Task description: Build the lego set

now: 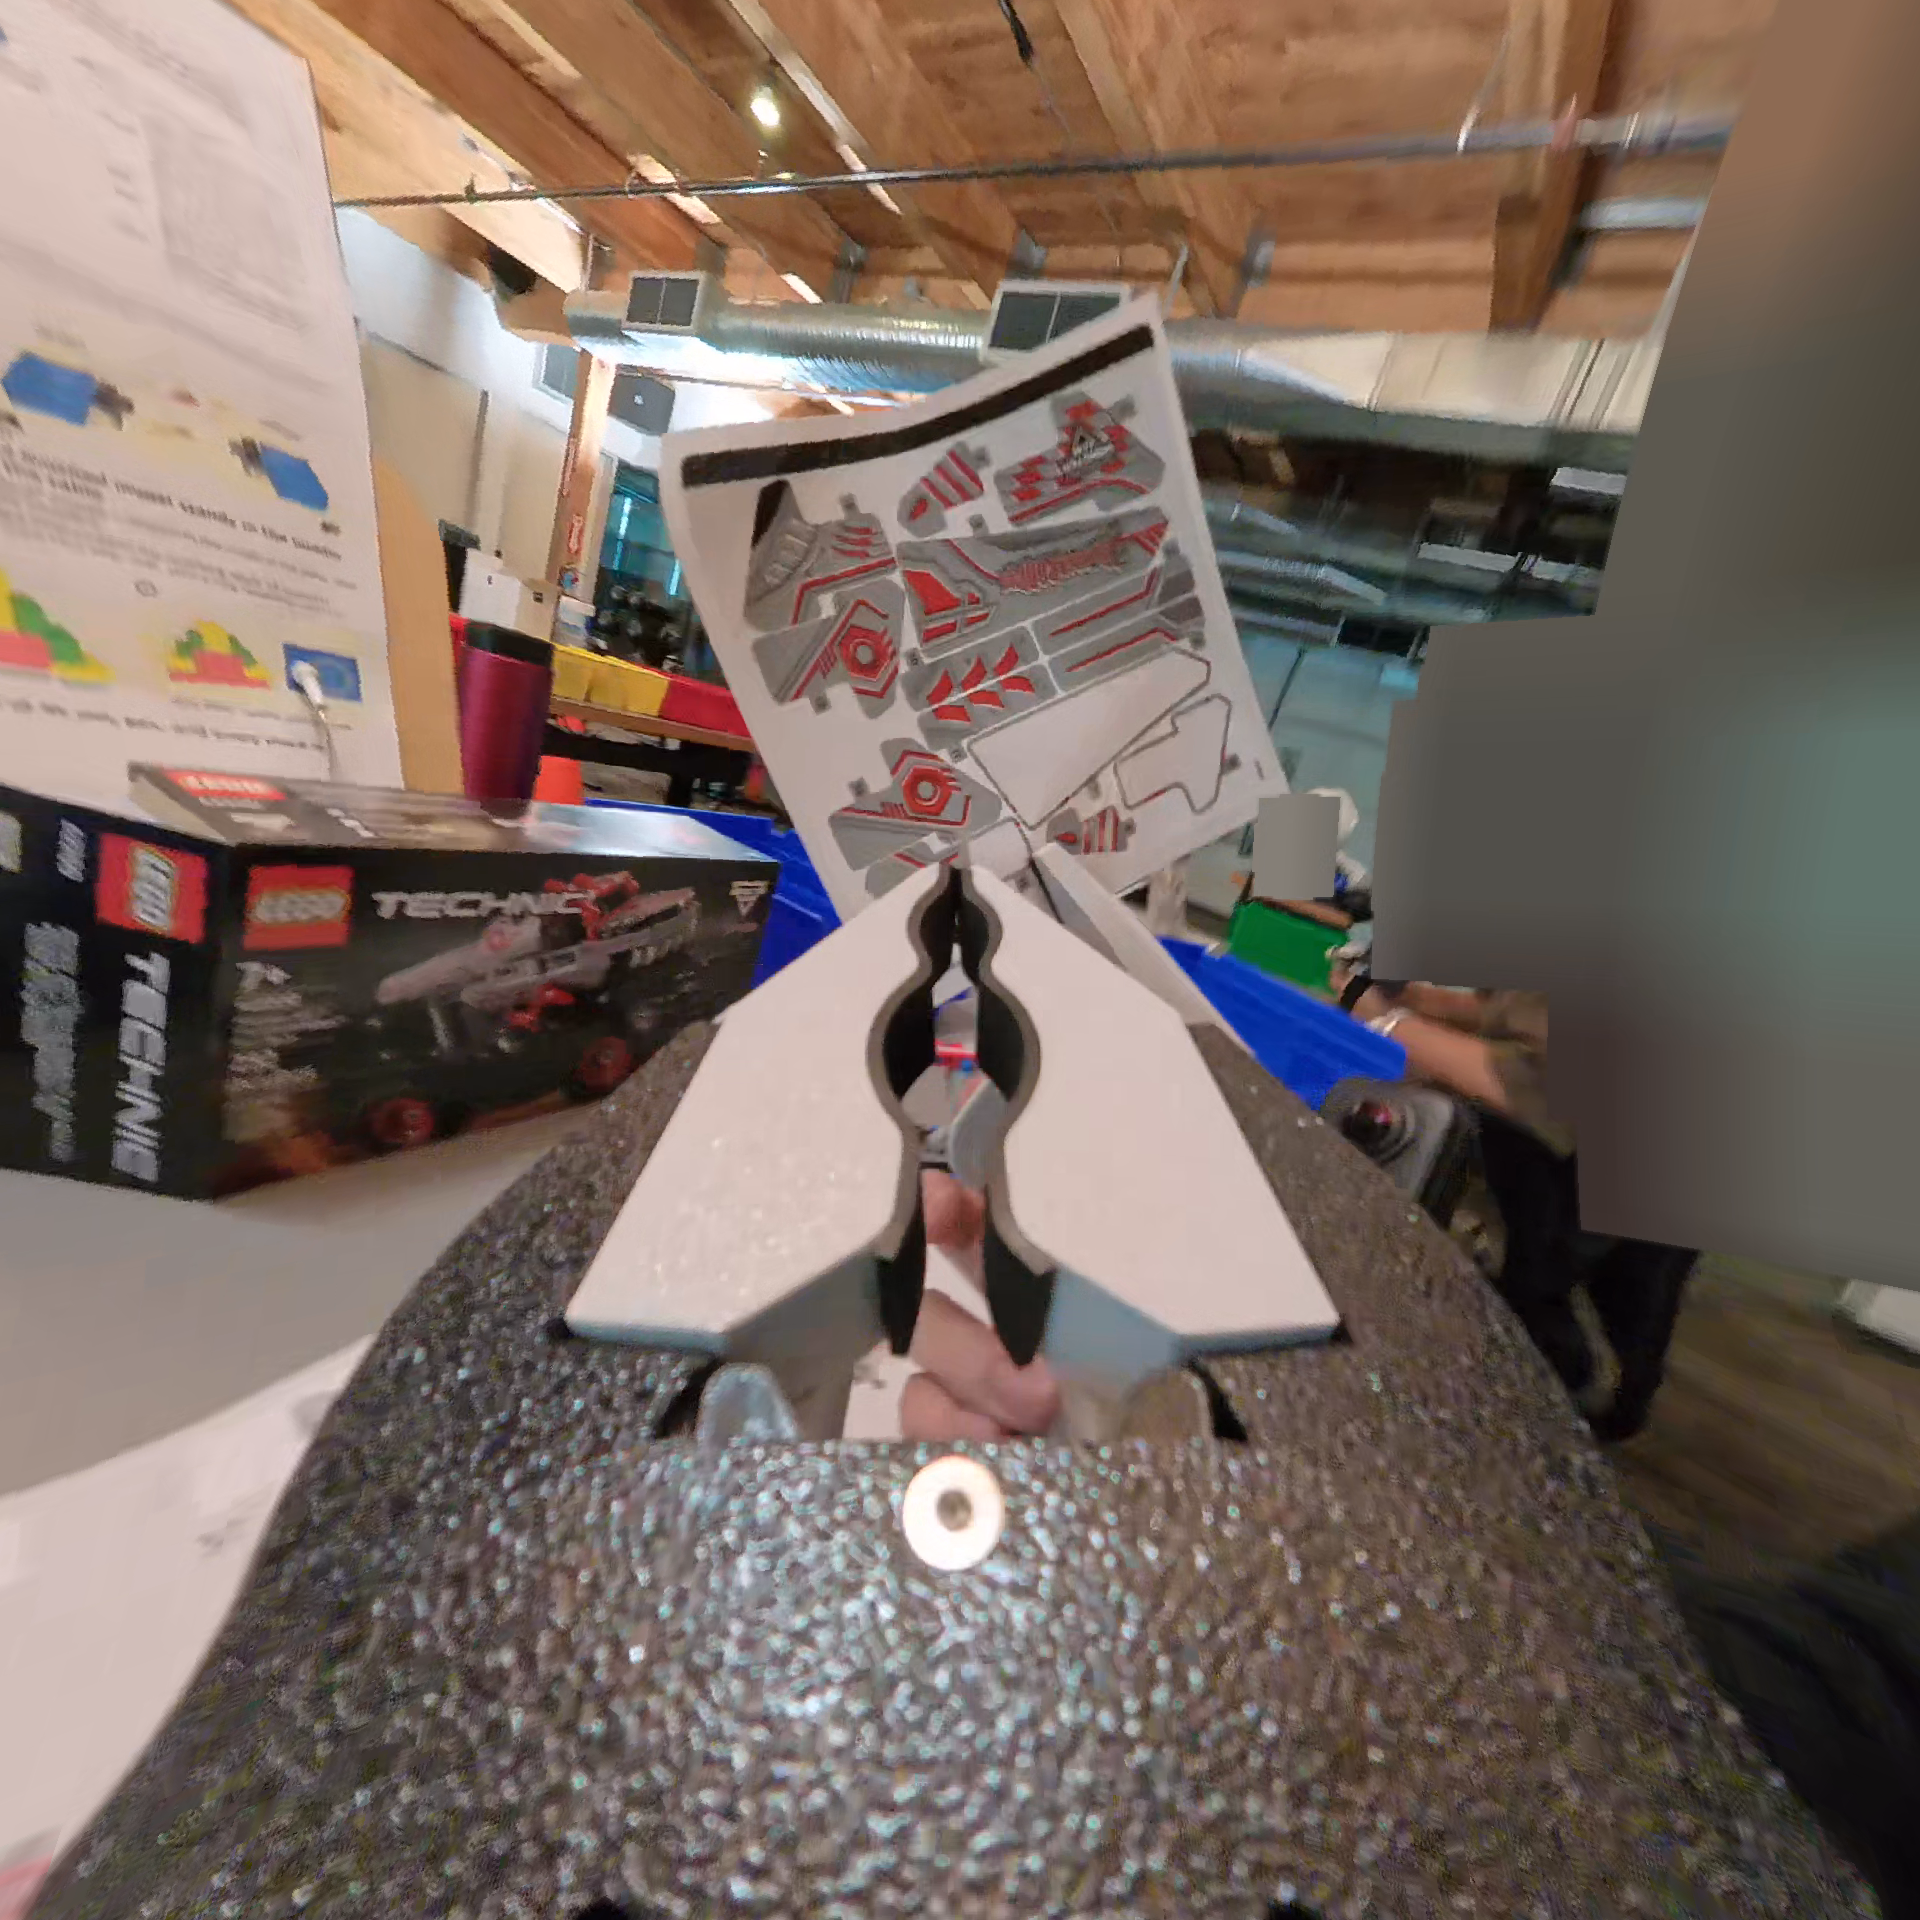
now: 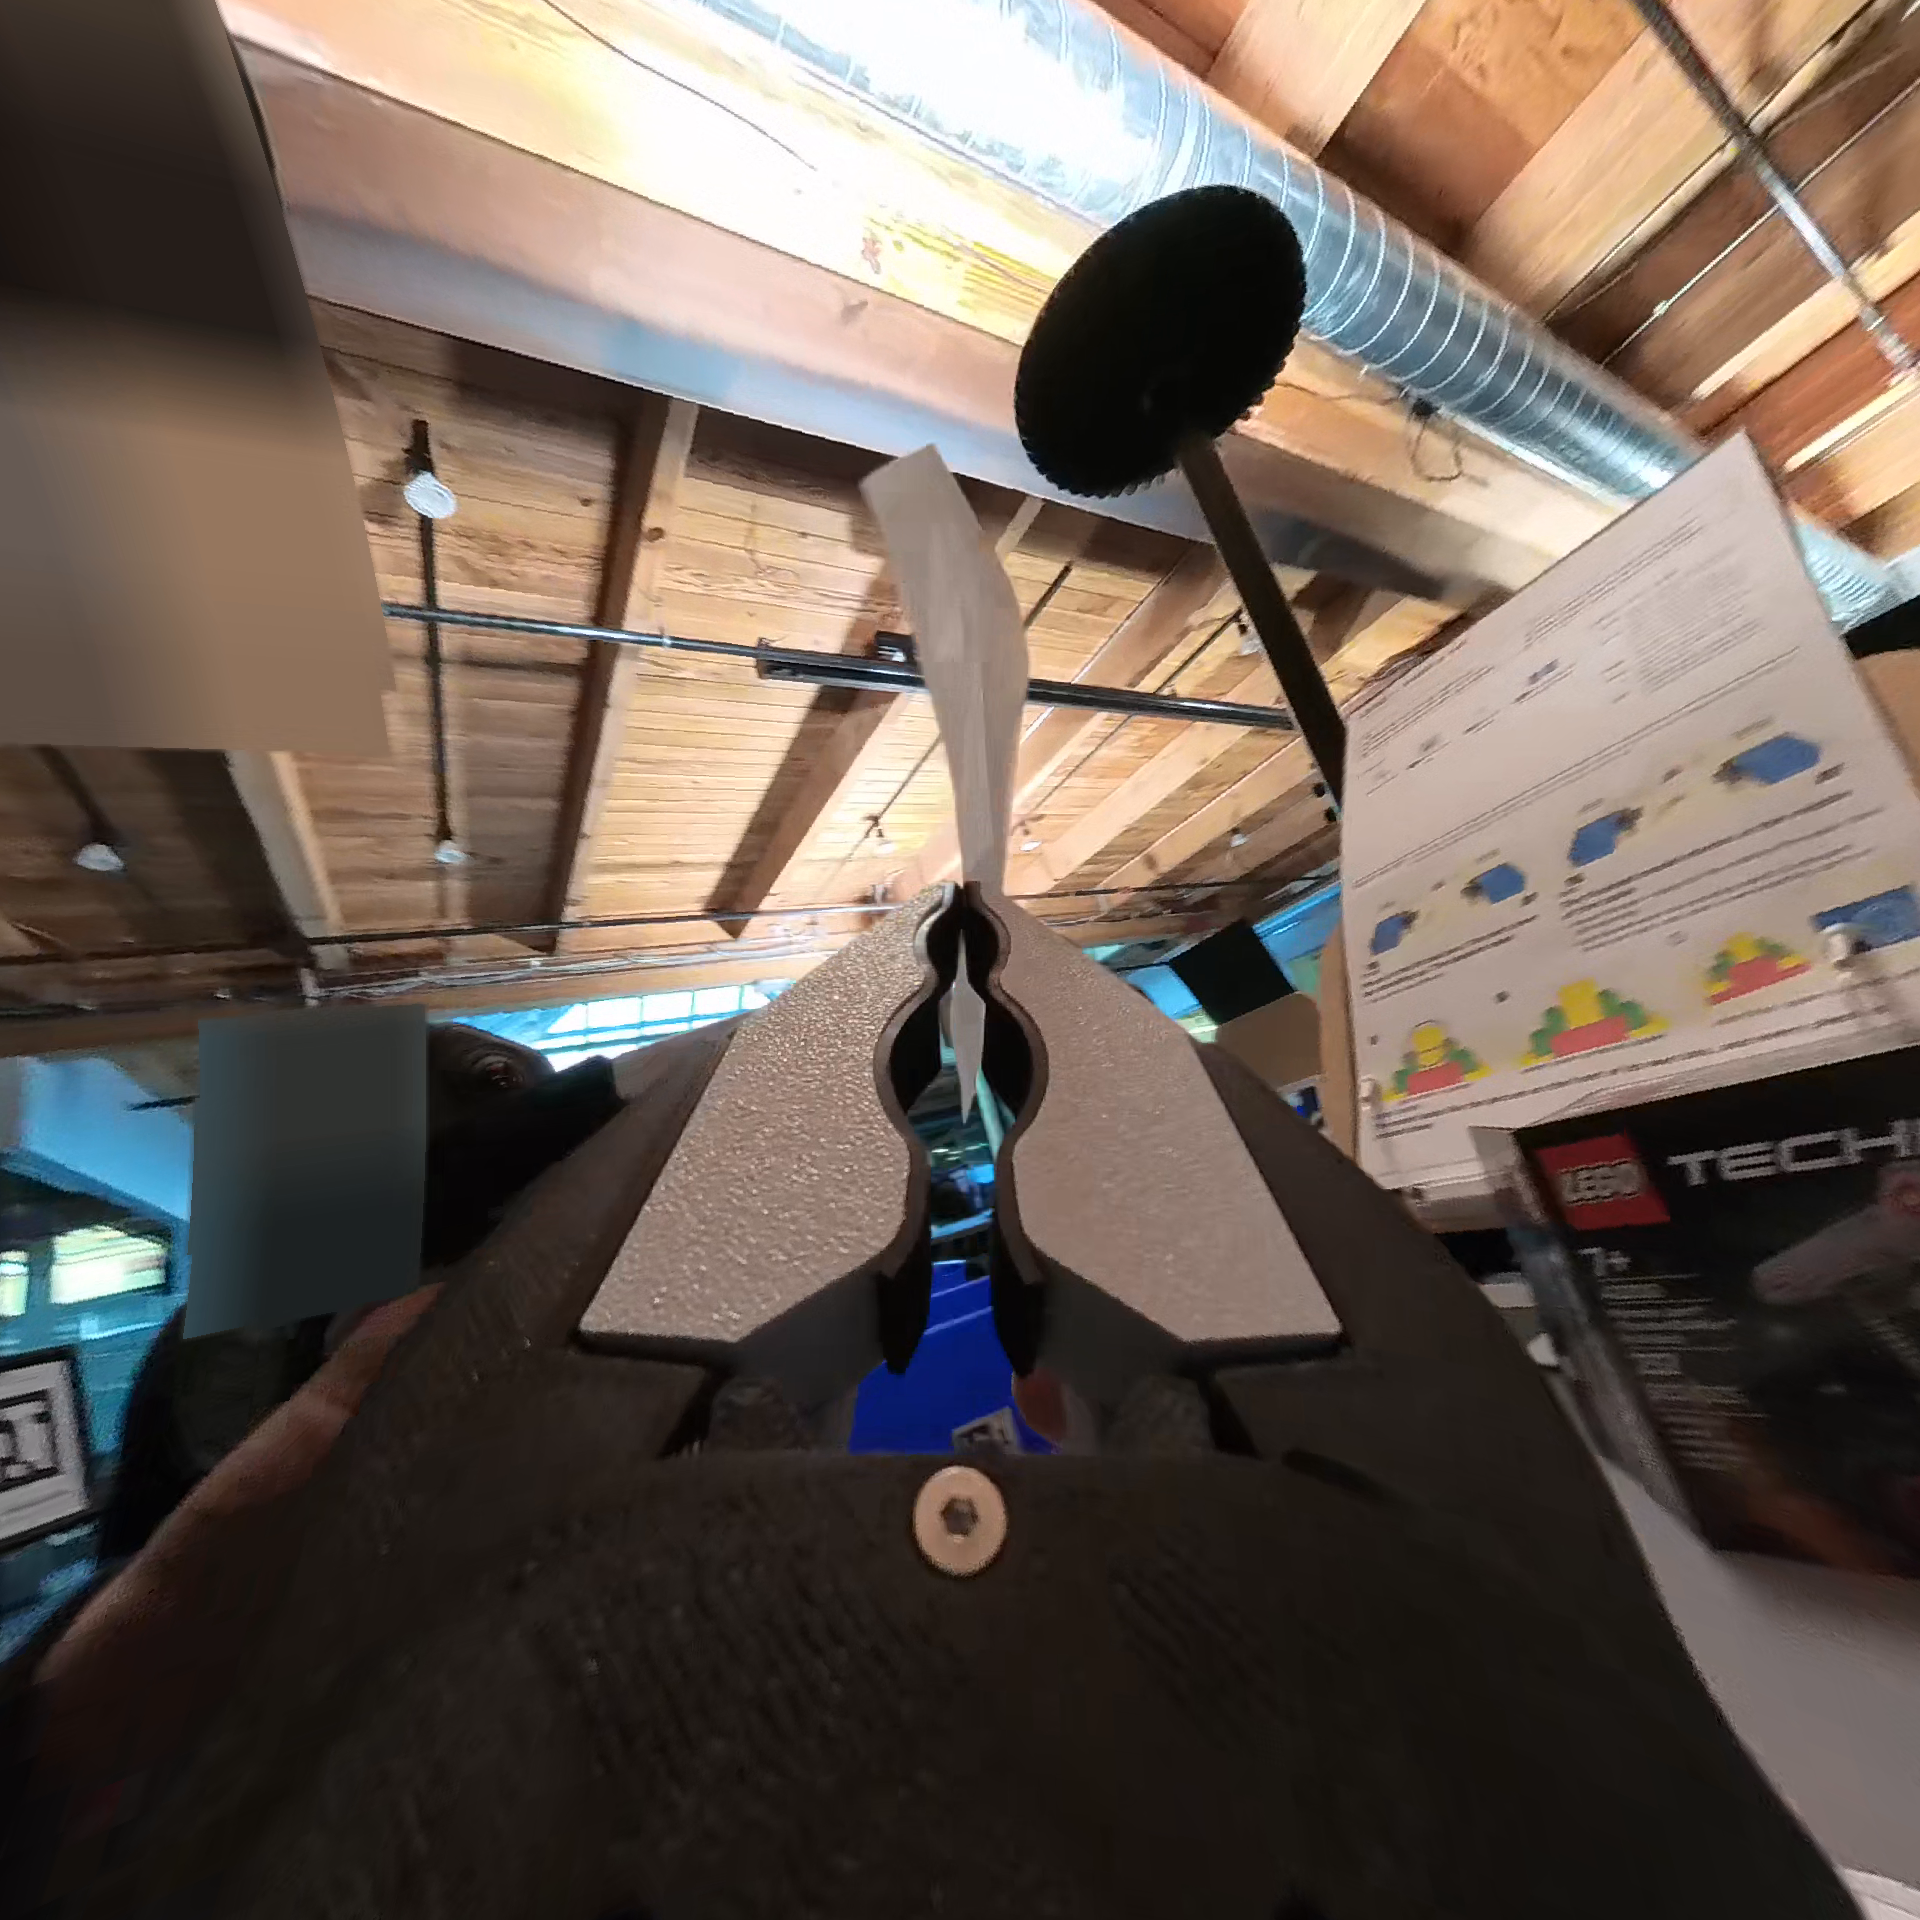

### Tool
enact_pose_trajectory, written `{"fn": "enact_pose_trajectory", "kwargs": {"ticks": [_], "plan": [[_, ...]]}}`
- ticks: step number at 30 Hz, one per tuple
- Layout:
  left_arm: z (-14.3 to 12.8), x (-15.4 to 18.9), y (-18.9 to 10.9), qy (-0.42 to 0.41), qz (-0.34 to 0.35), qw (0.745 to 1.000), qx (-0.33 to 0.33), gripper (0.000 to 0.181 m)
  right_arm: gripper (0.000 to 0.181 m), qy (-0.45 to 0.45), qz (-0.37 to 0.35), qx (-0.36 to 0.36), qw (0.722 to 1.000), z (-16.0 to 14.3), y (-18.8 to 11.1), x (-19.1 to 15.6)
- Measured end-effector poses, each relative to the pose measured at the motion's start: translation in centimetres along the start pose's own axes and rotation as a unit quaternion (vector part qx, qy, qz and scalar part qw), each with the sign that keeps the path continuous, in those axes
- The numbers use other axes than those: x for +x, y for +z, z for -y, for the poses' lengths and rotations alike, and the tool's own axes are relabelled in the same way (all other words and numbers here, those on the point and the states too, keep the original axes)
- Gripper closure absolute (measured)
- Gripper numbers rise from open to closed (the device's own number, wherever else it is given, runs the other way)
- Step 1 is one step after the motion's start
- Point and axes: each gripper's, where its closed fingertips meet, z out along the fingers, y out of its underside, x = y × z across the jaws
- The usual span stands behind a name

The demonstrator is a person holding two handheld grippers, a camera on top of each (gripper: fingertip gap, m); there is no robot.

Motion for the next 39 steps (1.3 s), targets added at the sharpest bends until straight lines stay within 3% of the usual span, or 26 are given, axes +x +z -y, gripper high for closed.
{"fn": "enact_pose_trajectory", "kwargs": {"ticks": [7,21,28,33,36,39], "plan": [[-0.9,-0.4,0.3,-0.105,-0.007,0.994,0.014,0.181,0.181,-0.075,-0.033,-0.002,0.997,0.2,-0.3,0.6],[-2.4,0.1,0.6,-0.106,-0.019,0.994,-0.021,0.181,0.181,-0.136,-0.065,-0.016,0.988,0.5,-0.7,1.7],[-3.1,-0.7,0.4,-0.084,-0.001,0.996,-0.036,0.181,0.181,-0.141,-0.064,-0.022,0.988,0.6,-0.9,1.9],[-1.1,-1.0,0.4,0.012,0.033,0.999,-0.025,0.181,0.181,-0.125,-0.056,-0.023,0.99,0.4,-0.9,1.9],[-0.5,-0.2,0.8,0.072,0.03,0.996,-0.035,0.169,0.181,-0.096,-0.039,-0.019,0.994,0.3,-0.8,1.4],[-0.2,1.0,1.3,0.099,-0.003,0.994,-0.036,0.169,0.181,-0.024,-0.017,-0.004,1.0,0.6,-0.9,1.0]]}}
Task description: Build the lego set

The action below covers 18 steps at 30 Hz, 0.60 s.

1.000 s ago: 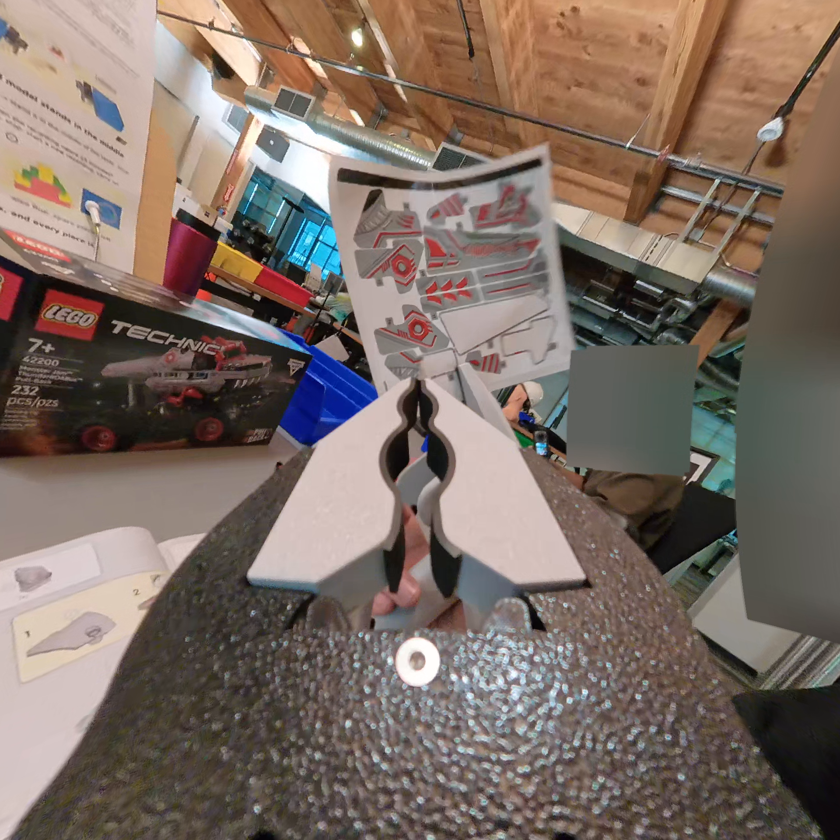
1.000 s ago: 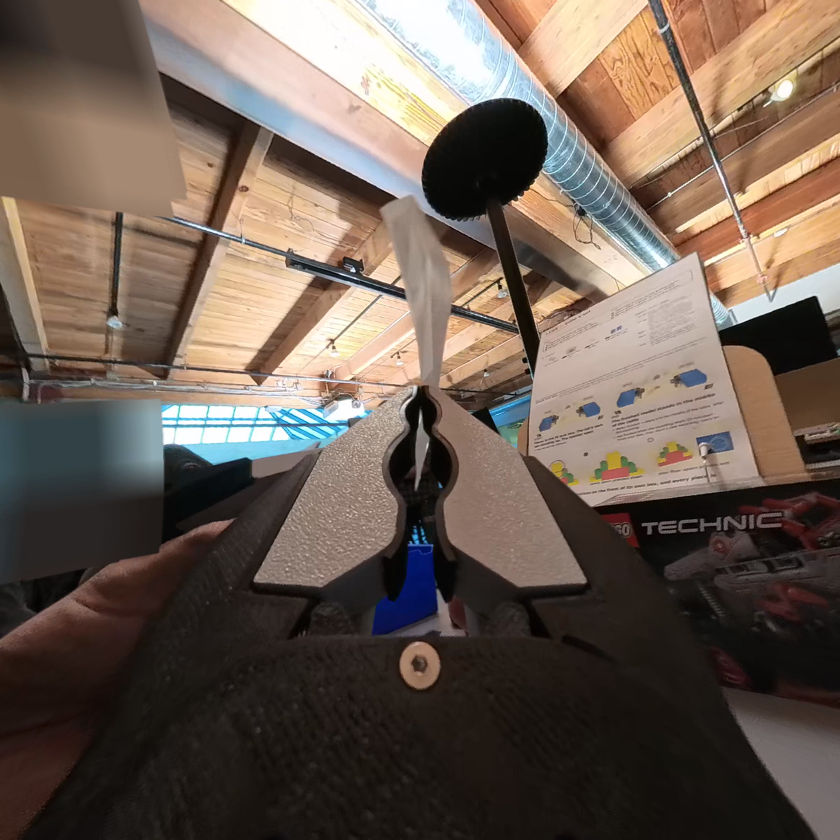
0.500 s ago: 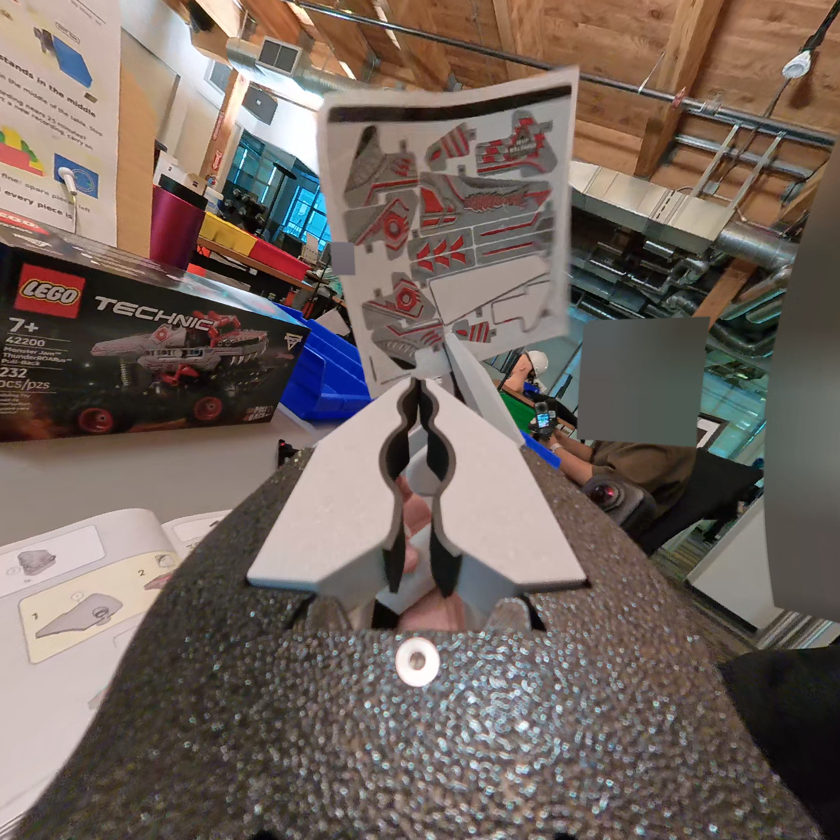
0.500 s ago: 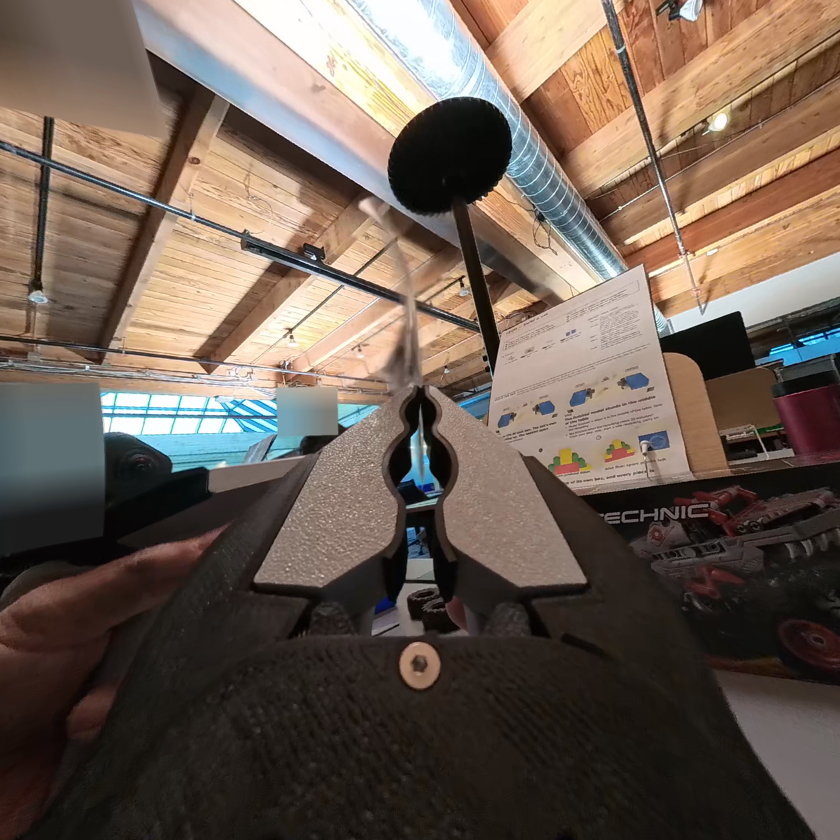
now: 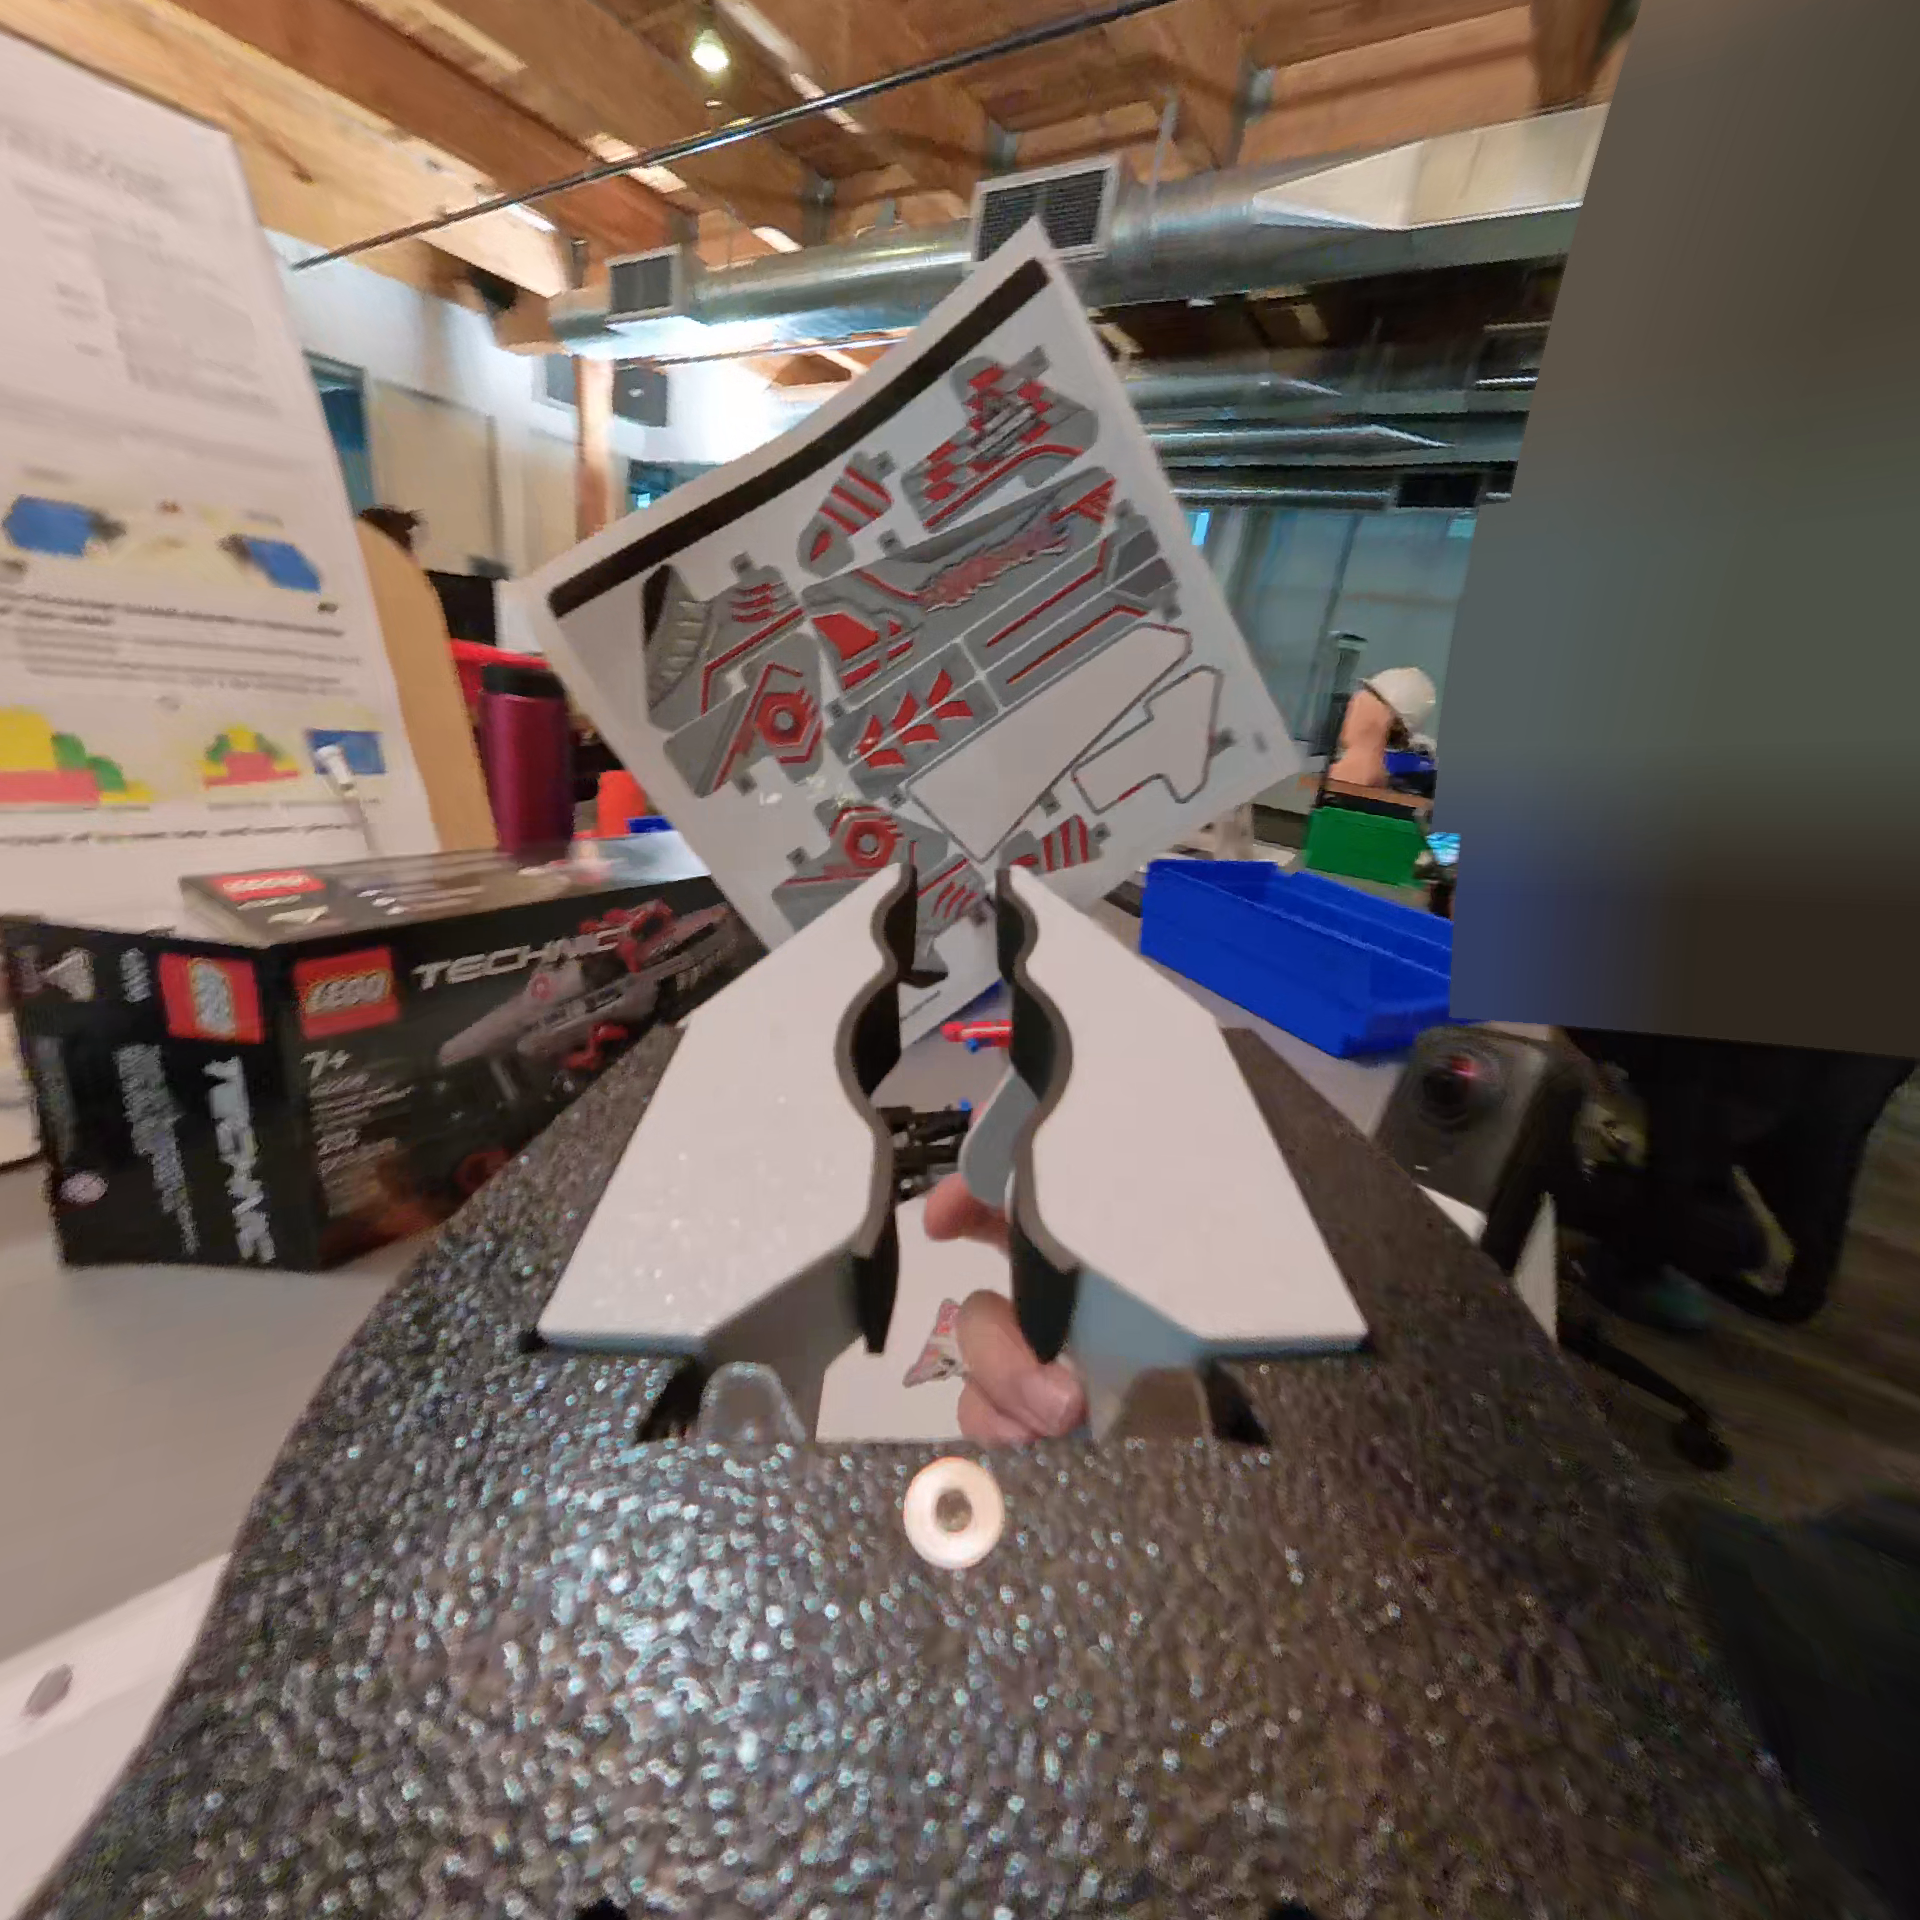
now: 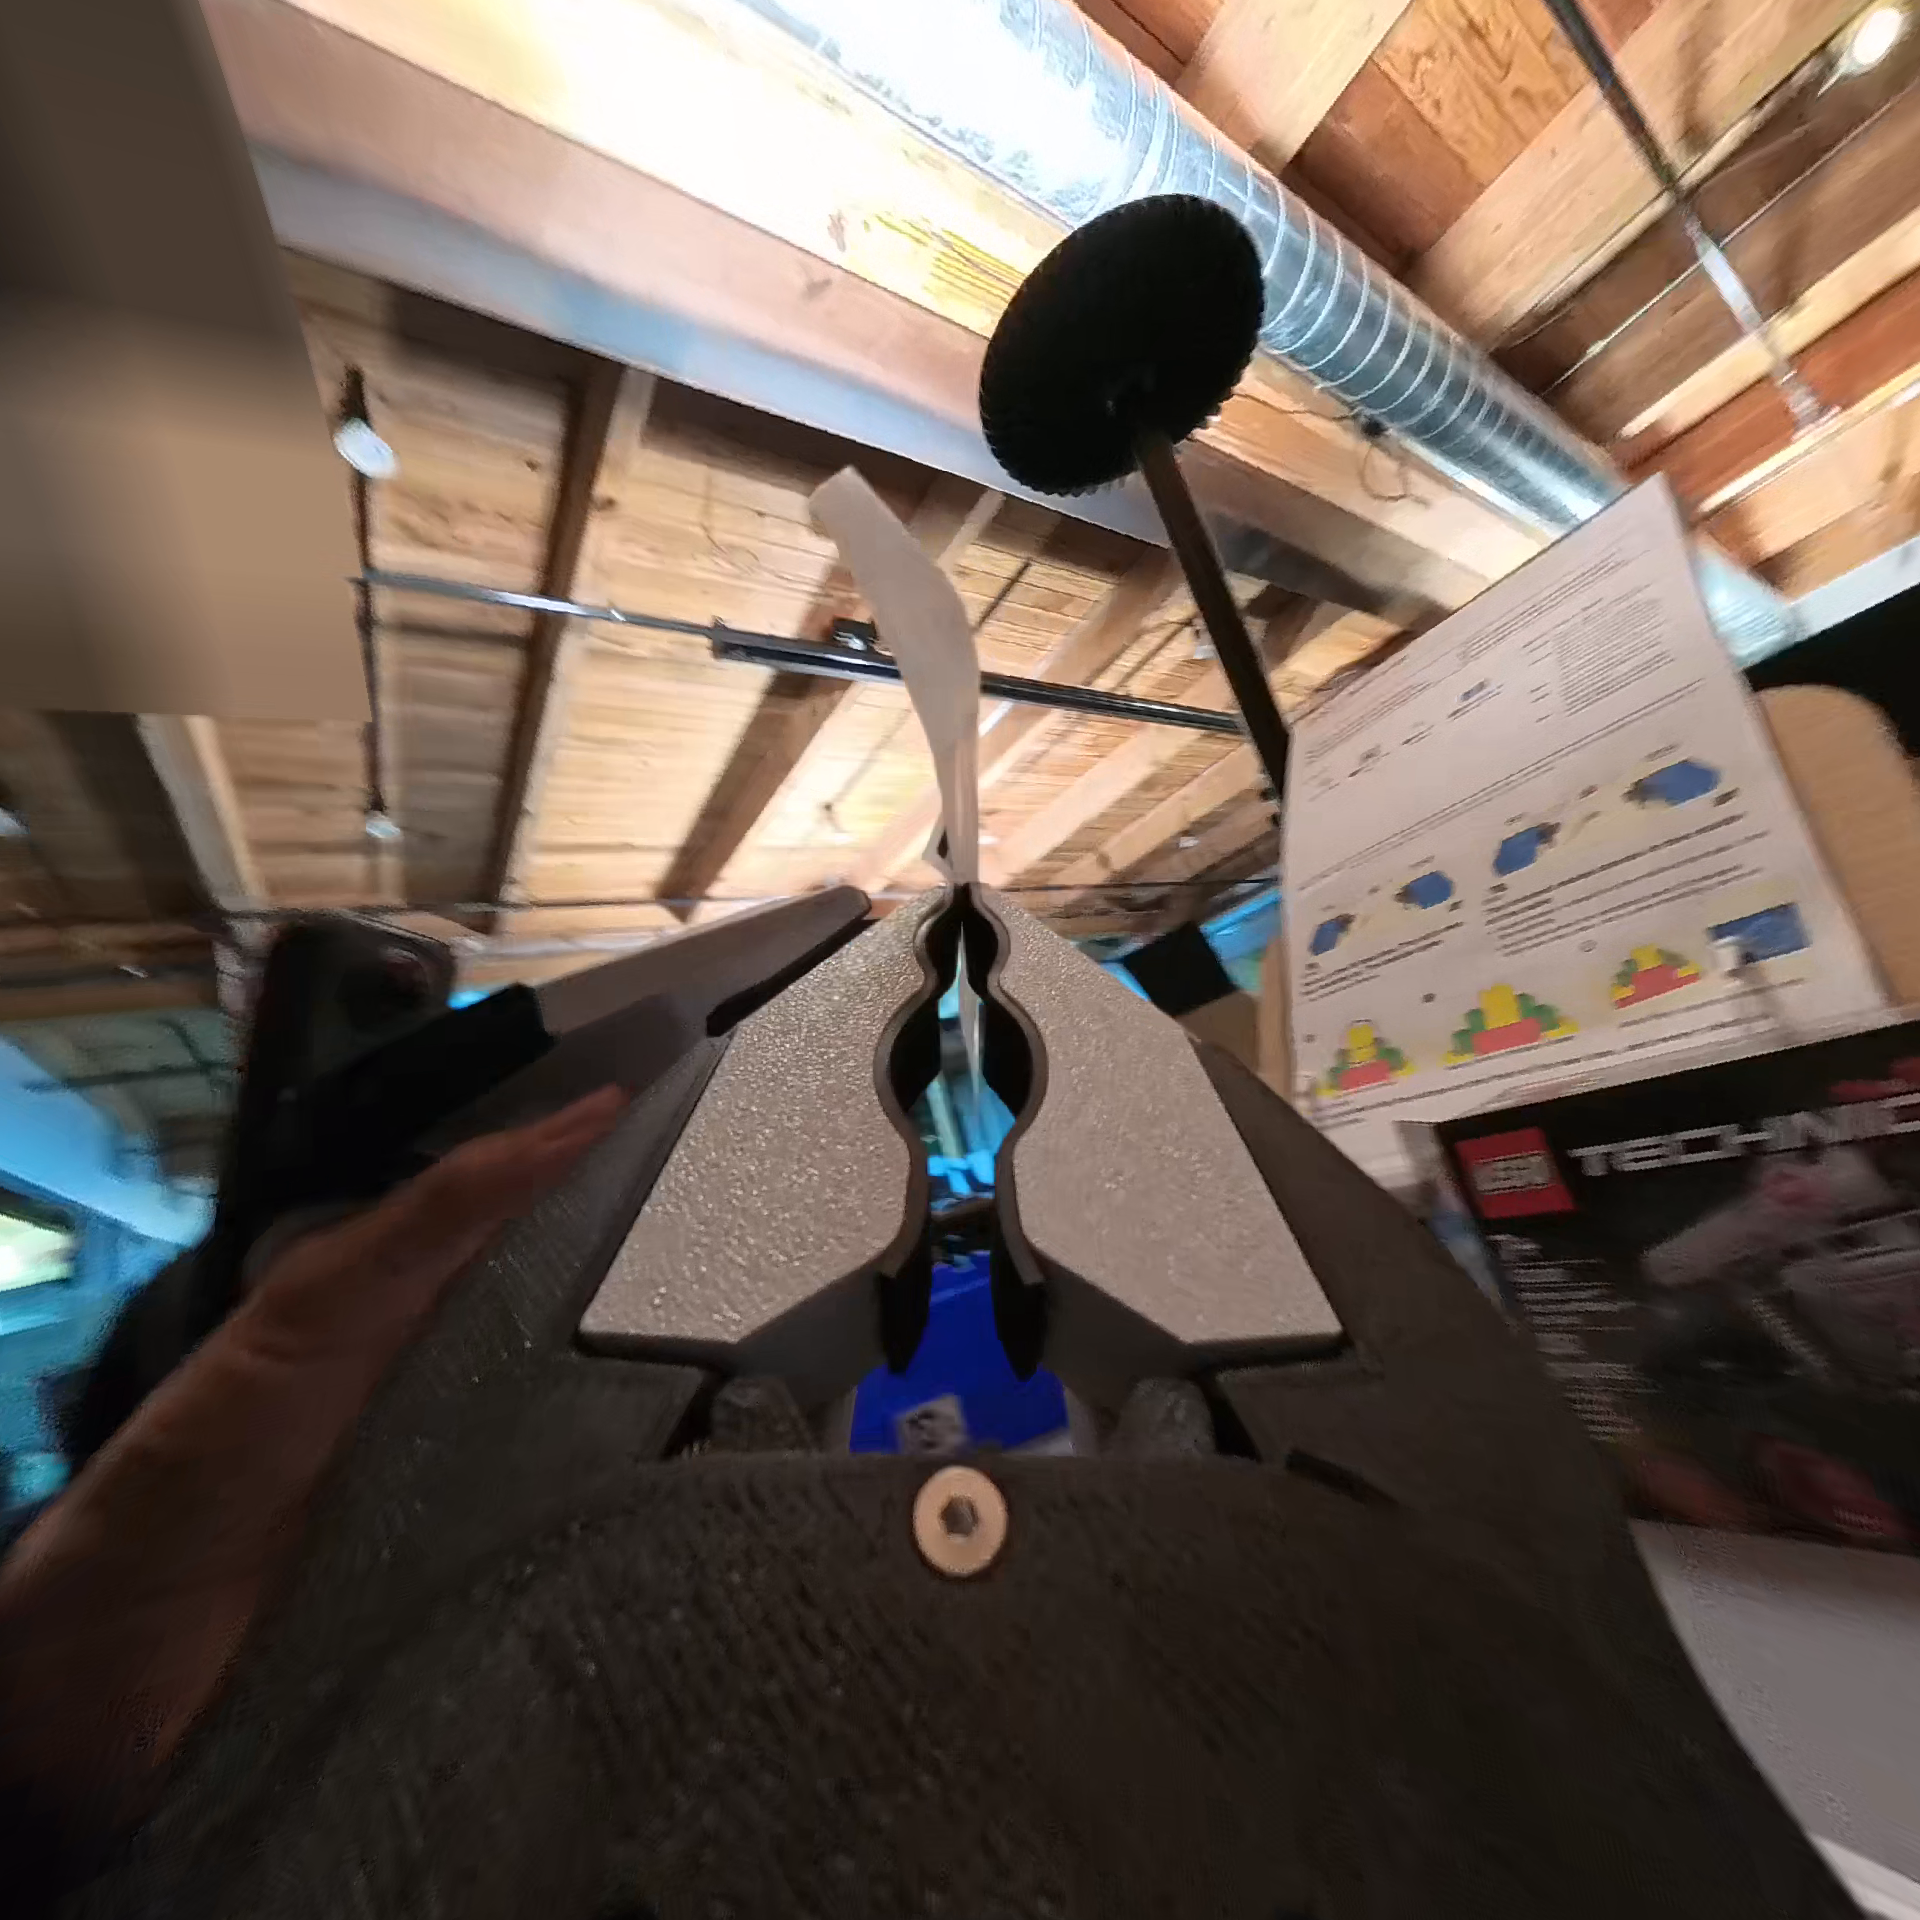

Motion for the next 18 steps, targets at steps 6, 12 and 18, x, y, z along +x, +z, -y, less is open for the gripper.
{"fn": "enact_pose_trajectory", "kwargs": {"ticks": [6,12,18], "plan": [[-0.6,0.6,0.4,0.023,-0.038,0.999,-0.02,0.157,0.181,0.099,0.058,0.018,0.993,0.6,0.1,-1.0],[-0.2,1.3,0.1,0.023,-0.08,0.996,-0.014,0.161,0.181,0.196,0.123,0.029,0.972,0.8,0.0,-1.9],[0.1,1.3,-0.2,0.018,-0.098,0.995,-0.009,0.168,0.181,0.213,0.145,0.029,0.966,0.6,0.0,-2.3]]}}
